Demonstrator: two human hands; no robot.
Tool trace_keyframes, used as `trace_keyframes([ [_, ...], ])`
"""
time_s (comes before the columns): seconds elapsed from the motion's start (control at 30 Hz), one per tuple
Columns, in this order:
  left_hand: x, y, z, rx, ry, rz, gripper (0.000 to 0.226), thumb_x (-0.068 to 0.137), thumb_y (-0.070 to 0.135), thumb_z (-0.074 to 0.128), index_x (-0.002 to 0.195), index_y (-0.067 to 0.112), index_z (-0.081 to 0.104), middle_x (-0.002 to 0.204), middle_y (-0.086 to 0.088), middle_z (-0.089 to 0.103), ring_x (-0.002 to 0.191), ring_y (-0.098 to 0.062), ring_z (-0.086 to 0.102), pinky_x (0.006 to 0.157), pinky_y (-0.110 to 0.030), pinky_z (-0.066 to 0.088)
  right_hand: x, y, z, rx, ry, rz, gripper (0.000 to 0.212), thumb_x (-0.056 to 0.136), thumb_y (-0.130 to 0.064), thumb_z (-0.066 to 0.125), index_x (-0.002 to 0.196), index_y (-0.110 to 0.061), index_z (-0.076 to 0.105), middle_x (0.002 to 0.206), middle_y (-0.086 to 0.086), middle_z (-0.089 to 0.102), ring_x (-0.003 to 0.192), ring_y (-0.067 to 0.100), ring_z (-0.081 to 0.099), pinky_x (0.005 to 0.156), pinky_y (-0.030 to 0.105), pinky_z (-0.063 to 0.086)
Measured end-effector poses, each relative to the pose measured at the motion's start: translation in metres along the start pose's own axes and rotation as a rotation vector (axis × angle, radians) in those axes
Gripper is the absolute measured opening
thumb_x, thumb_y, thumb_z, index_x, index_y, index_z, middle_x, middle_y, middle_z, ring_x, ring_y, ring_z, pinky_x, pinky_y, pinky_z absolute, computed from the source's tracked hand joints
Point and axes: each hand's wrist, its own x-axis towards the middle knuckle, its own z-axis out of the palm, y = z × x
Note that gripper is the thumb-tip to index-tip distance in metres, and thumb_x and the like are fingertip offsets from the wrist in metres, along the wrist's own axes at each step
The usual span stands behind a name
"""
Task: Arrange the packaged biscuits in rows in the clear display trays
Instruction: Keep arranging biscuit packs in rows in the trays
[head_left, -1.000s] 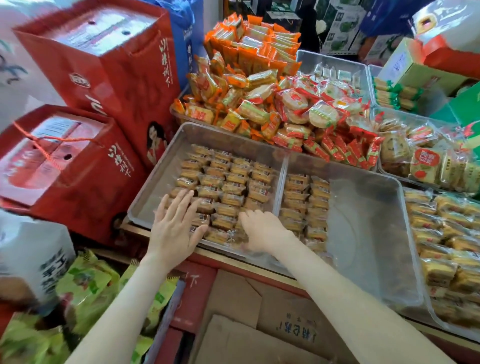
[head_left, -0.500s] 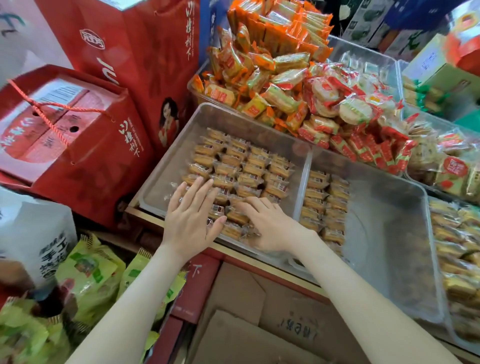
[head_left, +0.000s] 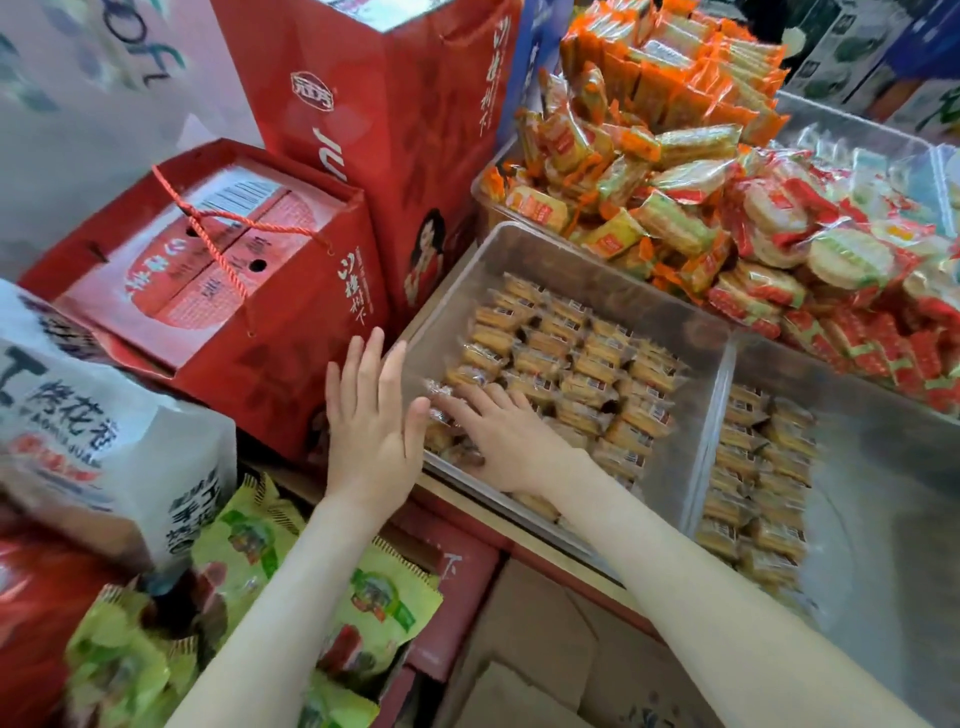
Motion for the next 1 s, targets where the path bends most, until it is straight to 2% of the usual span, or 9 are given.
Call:
trace_keyframes([
  [0.13, -0.003, 0.001, 0.0, -0.017, -0.004, -0.043, 0.052, 0.104, 0.033, 0.027, 0.145, 0.005, 0.038, 0.157, -0.017, 0.027, 0.148, -0.032, 0.012, 0.12, -0.044, 0.0, -0.009, 0.002, 0.01, -0.059, 0.152, -0.014, 0.064, 0.076, -0.033, 0.076, 0.13, -0.011, 0.049, 0.114, 0.01, 0.059, 0.1, 0.03, 0.057, 0.082, 0.041, 0.05],
  [0.2, -0.003, 0.001, 0.0, -0.024, -0.014, -0.037, 0.052, 0.104, 0.034, 0.025, 0.145, 0.005, 0.04, 0.156, -0.017, 0.028, 0.147, -0.033, 0.013, 0.12, -0.047, 0.003, -0.015, 0.005, 0.013, -0.068, 0.15, -0.035, 0.05, 0.08, -0.029, 0.07, 0.124, -0.011, 0.057, 0.11, 0.01, 0.062, 0.094, 0.029, 0.061, 0.076, 0.039, 0.054],
  [0.3, -0.002, 0.002, 0.0, -0.044, -0.023, -0.033, 0.057, 0.105, 0.039, 0.018, 0.143, 0.005, 0.043, 0.155, -0.017, 0.031, 0.147, -0.035, 0.015, 0.12, -0.046, 0.004, -0.023, 0.011, 0.012, -0.081, 0.133, -0.094, 0.046, 0.088, -0.029, 0.046, 0.13, -0.018, 0.056, 0.12, 0.014, 0.061, 0.094, 0.032, 0.06, 0.078, 0.042, 0.054],
  [0.43, -0.001, 0.002, -0.001, -0.046, -0.034, -0.014, 0.06, 0.105, 0.04, 0.016, 0.141, 0.005, 0.048, 0.155, -0.017, 0.033, 0.146, -0.035, 0.016, 0.12, -0.044, 0.004, -0.028, 0.015, 0.014, -0.111, 0.078, -0.122, 0.049, 0.092, -0.034, 0.039, 0.136, -0.022, 0.055, 0.125, 0.016, 0.061, 0.096, 0.036, 0.06, 0.079, 0.046, 0.055],
  [0.5, -0.001, 0.001, -0.001, -0.046, -0.035, -0.001, 0.06, 0.105, 0.039, 0.016, 0.14, 0.004, 0.05, 0.154, -0.017, 0.034, 0.146, -0.035, 0.017, 0.12, -0.043, 0.003, -0.03, 0.017, 0.012, -0.11, -0.015, -0.101, 0.056, 0.092, -0.042, 0.036, 0.143, -0.023, 0.048, 0.137, 0.016, 0.054, 0.111, 0.039, 0.057, 0.089, 0.049, 0.051],
  [0.57, -0.001, 0.001, -0.001, -0.048, -0.033, 0.002, 0.059, 0.105, 0.038, 0.017, 0.139, 0.004, 0.051, 0.154, -0.017, 0.035, 0.146, -0.034, 0.017, 0.12, -0.042, 0.003, -0.033, 0.021, 0.013, -0.098, -0.077, -0.099, 0.064, 0.093, -0.042, 0.044, 0.153, -0.023, 0.029, 0.154, 0.014, 0.034, 0.135, 0.038, 0.038, 0.109, 0.051, 0.035],
  [0.63, -0.001, 0.0, -0.001, -0.045, -0.033, 0.004, 0.059, 0.105, 0.038, 0.017, 0.138, 0.003, 0.052, 0.153, -0.017, 0.036, 0.145, -0.035, 0.019, 0.12, -0.045, 0.006, -0.034, 0.025, 0.012, -0.075, -0.101, -0.111, 0.075, 0.092, -0.034, 0.057, 0.154, -0.024, 0.016, 0.161, 0.011, 0.015, 0.145, 0.033, 0.018, 0.117, 0.047, 0.02],
  [0.83, 0.0, 0.0, -0.001, -0.04, -0.054, 0.014, 0.06, 0.106, 0.039, 0.015, 0.137, 0.003, 0.053, 0.152, -0.017, 0.038, 0.144, -0.037, 0.023, 0.119, -0.053, 0.013, -0.029, 0.026, 0.001, -0.152, -0.118, -0.334, 0.056, 0.079, -0.02, 0.068, 0.132, -0.023, 0.049, 0.146, 0.009, 0.041, 0.136, 0.032, 0.033, 0.106, 0.049, 0.038],
  [1.0, -0.001, -0.001, -0.002, -0.048, -0.068, 0.016, 0.06, 0.106, 0.039, 0.015, 0.135, 0.003, 0.054, 0.151, -0.018, 0.039, 0.144, -0.037, 0.024, 0.119, -0.052, 0.013, -0.024, 0.017, -0.008, -0.218, -0.216, -0.286, 0.062, 0.087, -0.022, 0.056, 0.145, -0.035, 0.035, 0.159, 0.002, 0.016, 0.14, 0.031, 0.021, 0.111, 0.047, 0.028],
])
